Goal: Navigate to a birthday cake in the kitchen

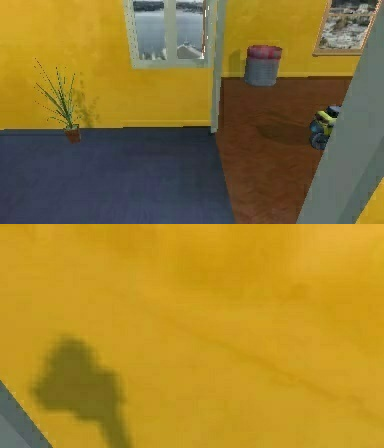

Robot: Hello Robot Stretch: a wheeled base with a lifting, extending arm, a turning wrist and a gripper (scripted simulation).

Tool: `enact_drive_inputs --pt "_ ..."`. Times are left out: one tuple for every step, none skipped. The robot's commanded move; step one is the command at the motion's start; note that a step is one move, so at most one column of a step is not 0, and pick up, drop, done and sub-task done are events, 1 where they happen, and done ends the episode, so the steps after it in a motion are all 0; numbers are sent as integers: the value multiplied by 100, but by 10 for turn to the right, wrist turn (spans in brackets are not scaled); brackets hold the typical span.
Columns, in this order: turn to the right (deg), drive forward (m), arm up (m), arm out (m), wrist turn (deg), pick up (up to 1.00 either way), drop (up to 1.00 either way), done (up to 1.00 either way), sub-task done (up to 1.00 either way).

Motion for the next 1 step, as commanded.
enact_drive_inputs --pt "-30 0 0 0 0 0 0 0 0"
